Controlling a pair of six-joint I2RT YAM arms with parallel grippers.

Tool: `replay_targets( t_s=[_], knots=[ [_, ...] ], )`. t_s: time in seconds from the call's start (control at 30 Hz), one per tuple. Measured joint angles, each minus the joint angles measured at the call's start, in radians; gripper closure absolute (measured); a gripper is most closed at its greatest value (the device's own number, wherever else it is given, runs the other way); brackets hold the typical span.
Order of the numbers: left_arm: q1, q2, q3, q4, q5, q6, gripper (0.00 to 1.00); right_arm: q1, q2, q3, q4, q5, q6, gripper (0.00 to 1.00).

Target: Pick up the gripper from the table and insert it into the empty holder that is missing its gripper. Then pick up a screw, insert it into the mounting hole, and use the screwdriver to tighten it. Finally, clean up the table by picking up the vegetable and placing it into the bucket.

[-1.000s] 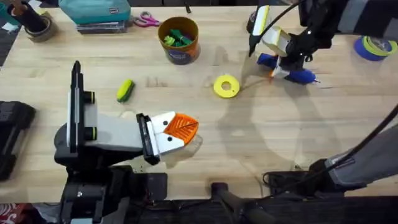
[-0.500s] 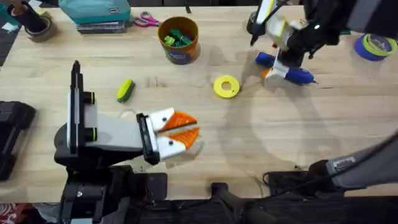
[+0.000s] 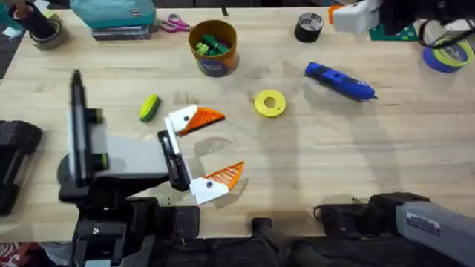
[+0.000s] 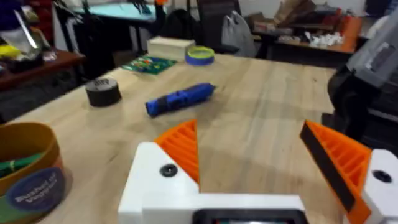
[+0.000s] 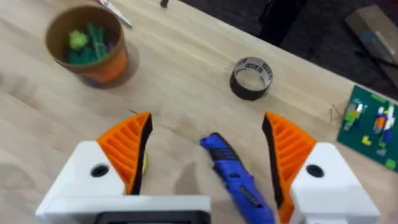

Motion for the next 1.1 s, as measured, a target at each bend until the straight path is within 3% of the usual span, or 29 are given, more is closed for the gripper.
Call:
replay_targets(
  t_s=[0.13,0.27,0.37,0.63,0.87,1.03,1.1],
  knots=[
    [0.000,0.000,0.006,0.109,-0.058,-0.075,0.016,0.000,-0.088,0.000,-0.078,-0.007,0.143,0.004],
    [0.000,0.008,0.062,0.035,-0.138,-0.104,0.018,0.000,-0.205,0.000,-0.183,-0.011,0.226,0.004],
    [0.005,0.070,0.169,-0.071,-0.194,-0.089,0.016,0.000,-0.290,0.000,-0.250,-0.011,0.272,0.003],
    [0.072,0.425,0.545,-0.497,-0.332,0.064,0.016,0.000,-0.445,-0.007,-0.388,0.003,0.336,0.004],
    [0.098,0.730,0.846,-0.850,-0.522,0.208,0.016,0.000,-0.493,-0.150,-0.406,0.019,0.340,0.003],
    [0.098,0.903,0.943,-0.913,-0.688,0.265,0.016,0.000,-0.489,-0.245,-0.406,0.022,0.340,0.005],
    [0.098,0.934,0.943,-0.916,-0.708,0.271,0.015,0.000,-0.489,-0.245,-0.404,0.022,0.340,0.003]
  ],
)
